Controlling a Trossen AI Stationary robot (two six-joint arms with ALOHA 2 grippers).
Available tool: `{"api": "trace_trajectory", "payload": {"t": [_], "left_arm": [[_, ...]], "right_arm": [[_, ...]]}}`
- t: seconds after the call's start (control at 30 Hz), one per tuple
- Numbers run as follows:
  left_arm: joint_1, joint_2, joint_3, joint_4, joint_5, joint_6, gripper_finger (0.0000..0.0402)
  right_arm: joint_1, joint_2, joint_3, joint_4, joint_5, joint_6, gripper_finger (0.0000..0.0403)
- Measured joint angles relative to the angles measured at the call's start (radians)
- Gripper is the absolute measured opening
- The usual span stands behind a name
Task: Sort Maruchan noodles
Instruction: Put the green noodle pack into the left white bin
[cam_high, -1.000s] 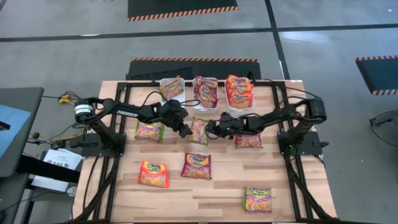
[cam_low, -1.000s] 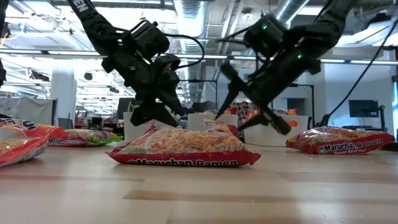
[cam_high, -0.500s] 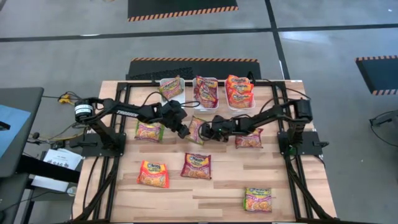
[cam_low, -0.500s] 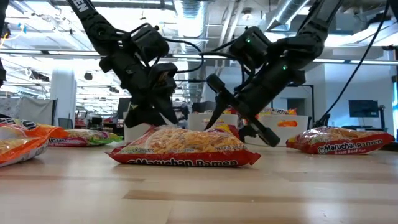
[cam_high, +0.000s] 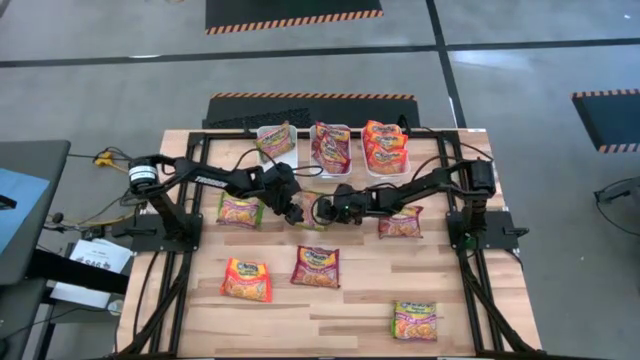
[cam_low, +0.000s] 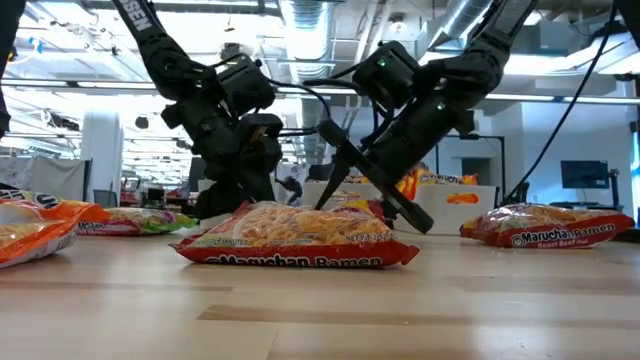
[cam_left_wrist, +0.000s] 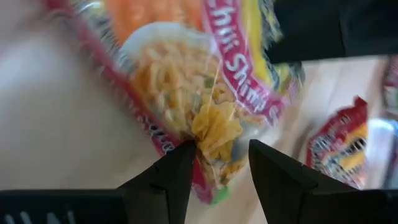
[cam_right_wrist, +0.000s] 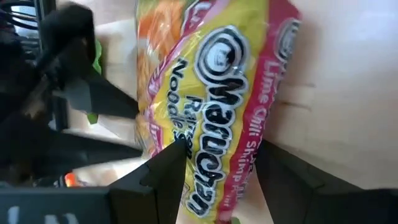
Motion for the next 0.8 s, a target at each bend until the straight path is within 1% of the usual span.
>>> {"api": "trace_trajectory", "payload": {"t": [0.1, 0.27, 0.37, 0.47, 0.57, 0.67, 0.73, 0.8], "left_arm": [[0.0, 0.014, -0.001, -0.003, 0.049, 0.022, 0.0151], [0.0, 0.009, -0.003, 0.041, 0.071, -0.004, 0.0151], [-0.004, 0.01, -0.003, 0.049, 0.07, -0.014, 0.0151], [-0.004, 0.01, -0.004, 0.05, 0.073, -0.016, 0.0151], [-0.004, 0.01, -0.005, 0.05, 0.086, -0.02, 0.0151], [0.0, 0.01, -0.005, 0.05, 0.121, -0.028, 0.0151], [0.003, 0.011, -0.006, 0.05, 0.135, -0.027, 0.0151], [0.007, 0.011, -0.006, 0.05, 0.147, -0.028, 0.0151]], "right_arm": [[-0.001, 0.009, 0.008, 0.009, 0.012, -0.006, 0.021], [0.002, 0.016, 0.009, 0.042, 0.005, -0.004, 0.0209], [0.002, 0.016, 0.009, 0.04, -0.002, -0.01, 0.0198], [0.002, 0.016, 0.009, 0.045, -0.013, -0.011, 0.0166], [0.002, 0.016, 0.024, 0.035, -0.043, -0.021, 0.012], [0.004, 0.016, 0.033, 0.029, -0.051, -0.045, 0.0078], [0.005, 0.016, 0.033, 0.031, -0.058, -0.045, 0.006], [0.005, 0.016, 0.034, 0.031, -0.066, -0.044, 0.0052]]}}
